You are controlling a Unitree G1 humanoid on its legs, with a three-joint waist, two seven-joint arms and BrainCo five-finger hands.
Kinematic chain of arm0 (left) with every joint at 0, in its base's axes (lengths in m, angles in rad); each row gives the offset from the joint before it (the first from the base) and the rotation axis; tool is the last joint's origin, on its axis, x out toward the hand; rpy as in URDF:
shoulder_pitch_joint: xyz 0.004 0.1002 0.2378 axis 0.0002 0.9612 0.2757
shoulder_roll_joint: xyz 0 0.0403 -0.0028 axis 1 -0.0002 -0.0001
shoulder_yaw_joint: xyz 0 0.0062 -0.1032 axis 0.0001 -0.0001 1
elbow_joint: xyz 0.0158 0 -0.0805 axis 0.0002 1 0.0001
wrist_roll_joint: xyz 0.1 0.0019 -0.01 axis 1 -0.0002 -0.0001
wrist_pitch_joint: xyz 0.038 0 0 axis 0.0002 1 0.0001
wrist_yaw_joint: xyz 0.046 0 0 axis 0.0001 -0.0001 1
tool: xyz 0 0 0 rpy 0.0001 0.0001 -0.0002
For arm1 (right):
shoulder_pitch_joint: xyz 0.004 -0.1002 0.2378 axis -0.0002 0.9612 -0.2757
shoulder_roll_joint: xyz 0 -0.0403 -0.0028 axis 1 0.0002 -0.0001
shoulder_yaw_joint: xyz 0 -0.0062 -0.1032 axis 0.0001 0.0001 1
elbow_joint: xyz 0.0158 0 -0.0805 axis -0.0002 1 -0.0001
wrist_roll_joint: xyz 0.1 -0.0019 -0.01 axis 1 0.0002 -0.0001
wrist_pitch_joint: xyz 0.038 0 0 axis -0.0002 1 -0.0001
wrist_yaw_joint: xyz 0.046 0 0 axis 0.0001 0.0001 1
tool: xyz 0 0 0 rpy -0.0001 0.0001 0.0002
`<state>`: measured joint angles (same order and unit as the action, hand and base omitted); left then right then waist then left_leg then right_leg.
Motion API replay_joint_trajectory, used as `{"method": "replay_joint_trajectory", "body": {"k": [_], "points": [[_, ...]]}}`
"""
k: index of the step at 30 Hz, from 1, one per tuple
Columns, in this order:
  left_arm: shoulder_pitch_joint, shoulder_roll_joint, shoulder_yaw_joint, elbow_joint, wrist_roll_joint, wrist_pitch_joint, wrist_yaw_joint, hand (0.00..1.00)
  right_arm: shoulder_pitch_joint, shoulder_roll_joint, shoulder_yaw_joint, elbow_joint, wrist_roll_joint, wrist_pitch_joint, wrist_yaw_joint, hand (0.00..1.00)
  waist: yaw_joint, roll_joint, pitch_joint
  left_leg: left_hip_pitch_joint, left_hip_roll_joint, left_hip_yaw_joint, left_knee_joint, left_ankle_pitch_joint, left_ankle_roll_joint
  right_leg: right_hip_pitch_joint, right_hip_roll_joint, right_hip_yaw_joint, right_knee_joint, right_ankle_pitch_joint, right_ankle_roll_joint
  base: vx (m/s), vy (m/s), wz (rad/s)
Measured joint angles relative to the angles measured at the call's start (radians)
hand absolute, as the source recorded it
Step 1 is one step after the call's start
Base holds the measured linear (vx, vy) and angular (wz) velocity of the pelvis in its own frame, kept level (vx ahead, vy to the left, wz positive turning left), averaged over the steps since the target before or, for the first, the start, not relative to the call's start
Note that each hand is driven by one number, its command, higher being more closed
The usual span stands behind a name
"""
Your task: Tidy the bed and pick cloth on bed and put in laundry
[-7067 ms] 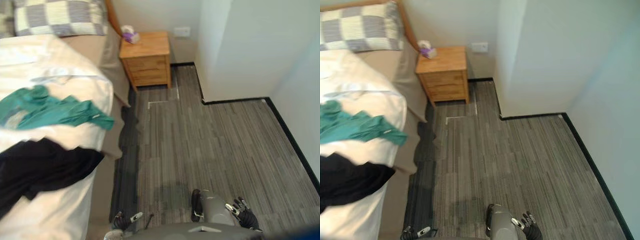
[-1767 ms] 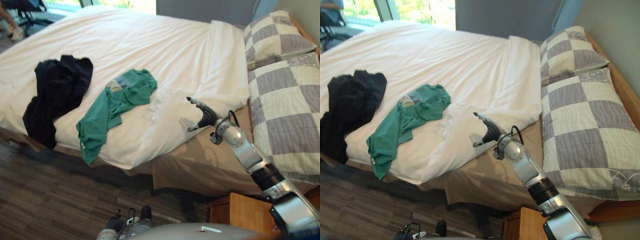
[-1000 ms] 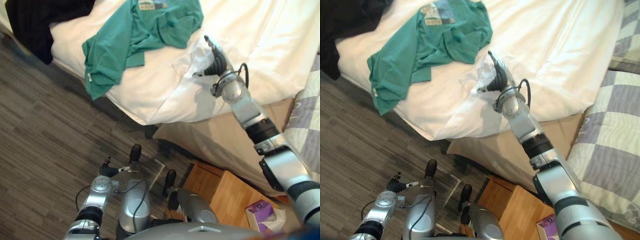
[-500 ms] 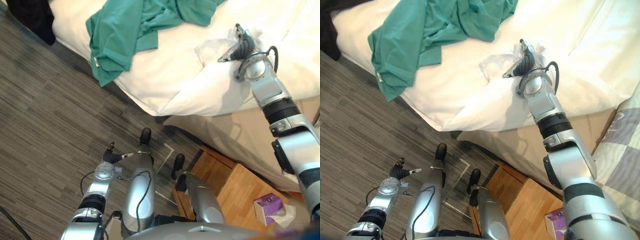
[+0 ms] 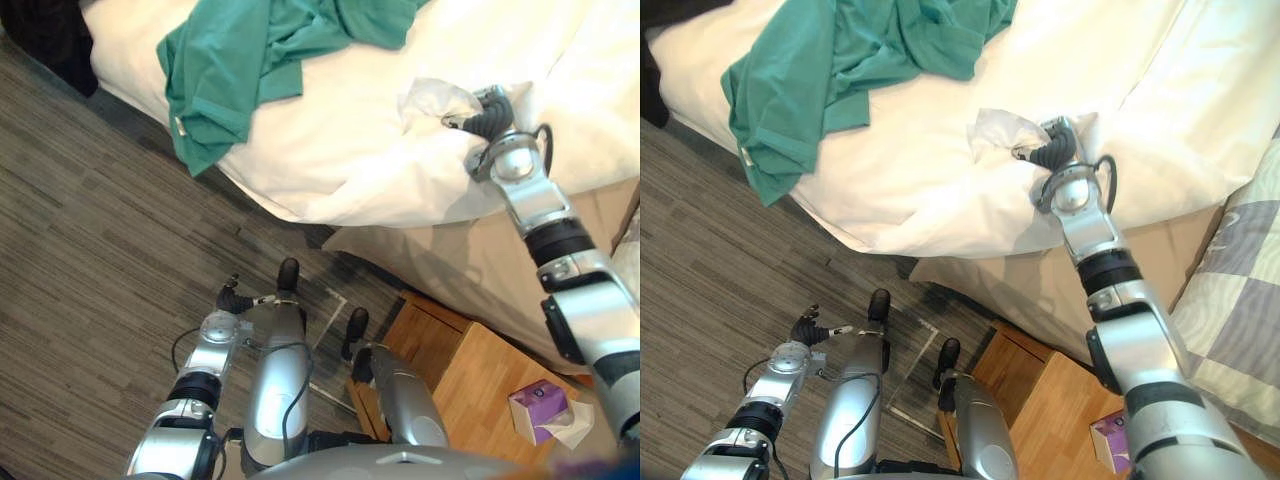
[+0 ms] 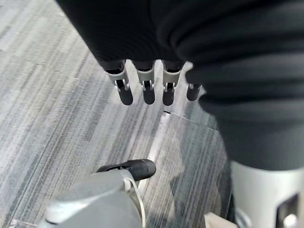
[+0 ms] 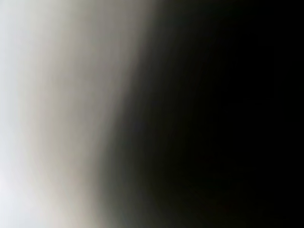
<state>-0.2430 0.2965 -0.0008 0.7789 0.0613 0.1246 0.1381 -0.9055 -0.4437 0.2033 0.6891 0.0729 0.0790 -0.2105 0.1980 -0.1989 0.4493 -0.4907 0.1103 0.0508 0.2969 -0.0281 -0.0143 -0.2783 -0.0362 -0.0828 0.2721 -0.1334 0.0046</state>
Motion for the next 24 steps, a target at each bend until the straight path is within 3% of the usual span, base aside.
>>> {"method": "replay_joint_trajectory", "body": {"k": [6, 8, 9, 12, 13, 17, 23, 24], "points": [[0.034, -0.002, -0.022, -0.021, -0.010, 0.031, 0.024, 0.00, 0.279, 0.095, -0.085, -0.243, 0.100, -0.102, -0.042, 1.00, -0.035, -0.020, -0.016, 0.092, 0.005, 0.061, -0.035, -0.003, -0.003, 0.065, -0.004, 0.046, -0.029, 0.001, 0.002, 0.01, -0.005, -0.22], [0.057, -0.007, -0.036, -0.021, -0.012, 0.048, 0.032, 0.00, 0.385, 0.127, -0.106, -0.317, 0.101, -0.110, -0.049, 1.00, -0.055, -0.026, -0.035, 0.129, 0.003, 0.079, -0.054, -0.004, -0.004, 0.088, -0.003, 0.059, -0.036, 0.001, 0.002, -0.01, -0.003, -0.23], [0.089, -0.008, -0.037, -0.021, -0.014, 0.061, 0.038, 0.00, 0.472, 0.157, -0.122, -0.359, 0.100, -0.111, -0.051, 1.00, -0.078, -0.028, -0.079, 0.147, 0.002, 0.089, -0.071, -0.004, -0.005, 0.101, -0.003, 0.071, -0.054, 0.001, 0.002, 0.02, -0.023, -0.23], [0.136, -0.022, -0.048, -0.021, -0.023, 0.077, 0.043, 0.00, 0.613, 0.177, -0.122, -0.407, 0.101, -0.118, -0.046, 1.00, -0.100, -0.021, -0.137, 0.196, 0.004, 0.107, -0.091, -0.005, -0.007, 0.145, -0.004, 0.088, -0.082, 0.001, 0.002, 0.04, -0.033, -0.18], [0.154, -0.022, -0.066, -0.021, -0.030, 0.087, 0.043, 0.00, 0.668, 0.194, -0.126, -0.422, 0.101, -0.119, -0.036, 0.00, -0.110, -0.017, -0.160, 0.218, 0.003, 0.111, -0.102, -0.003, -0.009, 0.165, -0.004, 0.094, -0.093, 0.001, 0.003, 0.04, -0.029, -0.10], [0.219, -0.050, -0.068, -0.020, -0.032, 0.089, 0.040, 0.00, 0.794, 0.247, -0.159, -0.430, 0.116, -0.123, 0.004, 0.00, -0.131, 0.011, -0.223, 0.284, -0.002, 0.128, -0.153, 0.016, -0.015, 0.201, -0.011, 0.097, -0.098, 0.000, 0.022, 0.04, -0.032, -0.08], [0.337, -0.121, -0.066, 0.009, -0.051, 0.074, 0.034, 0.00, 0.941, 0.344, -0.278, -0.332, 0.289, -0.186, 0.043, 0.00, -0.160, 0.109, -0.318, 0.445, -0.044, 0.164, -0.393, 0.120, -0.017, 0.256, -0.038, 0.126, -0.140, -0.006, 0.055, -0.02, -0.002, -0.10], [0.343, -0.126, -0.065, 0.029, -0.052, 0.060, 0.032, 0.00, 0.960, 0.364, -0.309, -0.289, 0.326, -0.209, 0.048, 0.00, -0.178, 0.124, -0.326, 0.458, -0.048, 0.164, -0.401, 0.125, -0.014, 0.271, -0.040, 0.126, -0.144, -0.009, 0.060, -0.06, 0.021, -0.02]]}}
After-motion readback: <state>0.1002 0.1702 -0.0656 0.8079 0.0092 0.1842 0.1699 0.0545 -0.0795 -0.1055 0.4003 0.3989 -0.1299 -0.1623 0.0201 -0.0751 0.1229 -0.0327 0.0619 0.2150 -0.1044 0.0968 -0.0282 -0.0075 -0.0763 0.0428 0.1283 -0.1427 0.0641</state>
